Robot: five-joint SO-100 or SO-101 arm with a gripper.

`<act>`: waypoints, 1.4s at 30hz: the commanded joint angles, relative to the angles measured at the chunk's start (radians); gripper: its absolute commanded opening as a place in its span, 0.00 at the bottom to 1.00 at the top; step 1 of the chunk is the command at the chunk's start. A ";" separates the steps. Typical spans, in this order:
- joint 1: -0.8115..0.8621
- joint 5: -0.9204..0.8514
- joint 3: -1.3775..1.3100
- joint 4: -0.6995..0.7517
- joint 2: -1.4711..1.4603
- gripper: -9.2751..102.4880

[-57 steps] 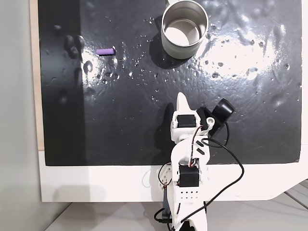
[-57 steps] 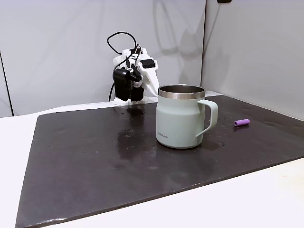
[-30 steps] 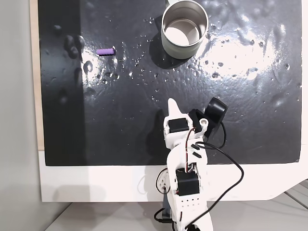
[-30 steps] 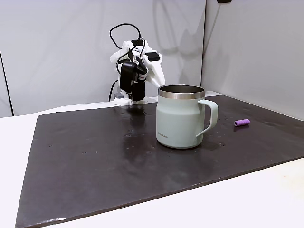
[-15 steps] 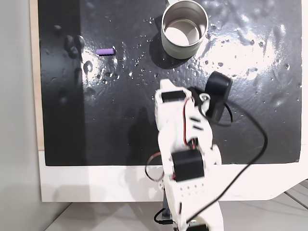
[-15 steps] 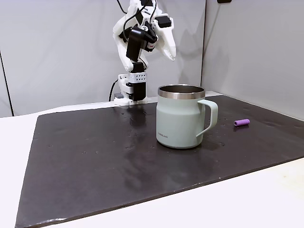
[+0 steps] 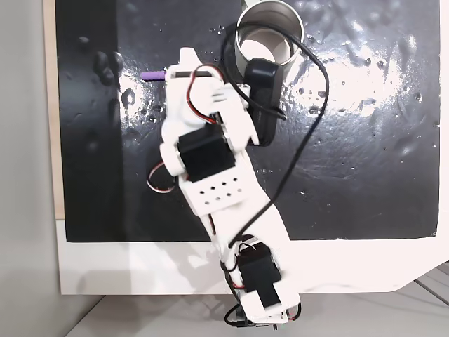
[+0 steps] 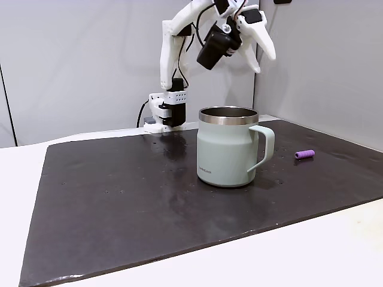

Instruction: Grasp a pengrip and put it in the cup.

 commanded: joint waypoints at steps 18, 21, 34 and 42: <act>-0.149 0.141 -0.442 -0.109 -0.543 0.30; -0.150 0.152 -0.476 -0.130 -0.612 0.29; -0.135 0.172 -0.474 -0.270 -0.778 0.27; -0.130 0.202 -0.474 -0.308 -0.841 0.27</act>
